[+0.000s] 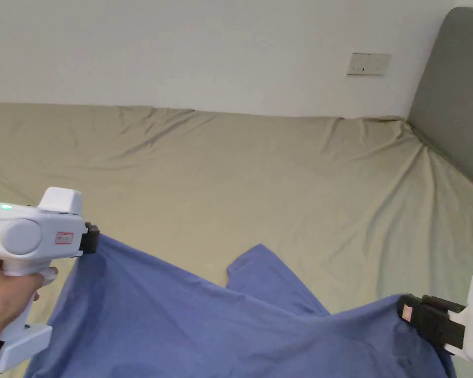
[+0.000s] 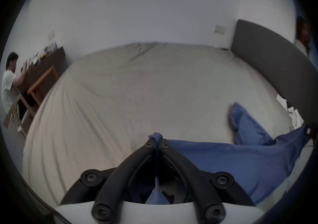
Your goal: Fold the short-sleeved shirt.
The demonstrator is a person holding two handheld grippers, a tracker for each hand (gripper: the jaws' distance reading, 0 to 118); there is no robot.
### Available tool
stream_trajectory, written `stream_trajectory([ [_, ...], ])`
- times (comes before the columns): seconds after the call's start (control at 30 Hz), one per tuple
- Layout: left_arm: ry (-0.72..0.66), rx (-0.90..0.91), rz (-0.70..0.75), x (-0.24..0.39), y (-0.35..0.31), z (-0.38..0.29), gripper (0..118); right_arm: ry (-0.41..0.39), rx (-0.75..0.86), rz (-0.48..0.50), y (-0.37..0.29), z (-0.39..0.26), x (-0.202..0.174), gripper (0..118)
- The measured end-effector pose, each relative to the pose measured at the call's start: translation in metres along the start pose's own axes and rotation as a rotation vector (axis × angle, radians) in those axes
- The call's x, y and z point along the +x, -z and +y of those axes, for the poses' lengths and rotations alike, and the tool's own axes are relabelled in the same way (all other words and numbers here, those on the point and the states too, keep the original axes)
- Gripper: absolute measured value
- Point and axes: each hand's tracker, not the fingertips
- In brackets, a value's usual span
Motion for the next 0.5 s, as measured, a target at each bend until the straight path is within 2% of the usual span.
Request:
stream_trajectory([
  [0.2,-0.003,0.157,0.033,-0.019,-0.104,0.023,1,-0.073,0.095,0.012,-0.045,0.037,-0.025,1],
  [0.27,-0.063,0.2,0.034,-0.033,-0.134,0.027,1,-0.09,0.137,0.011,-0.061,0.049,-0.035,1],
  [0.5,-0.077,0.27,0.093,-0.075,-0.2,0.047,1,-0.161,0.239,0.014,-0.1,0.098,-0.069,1],
])
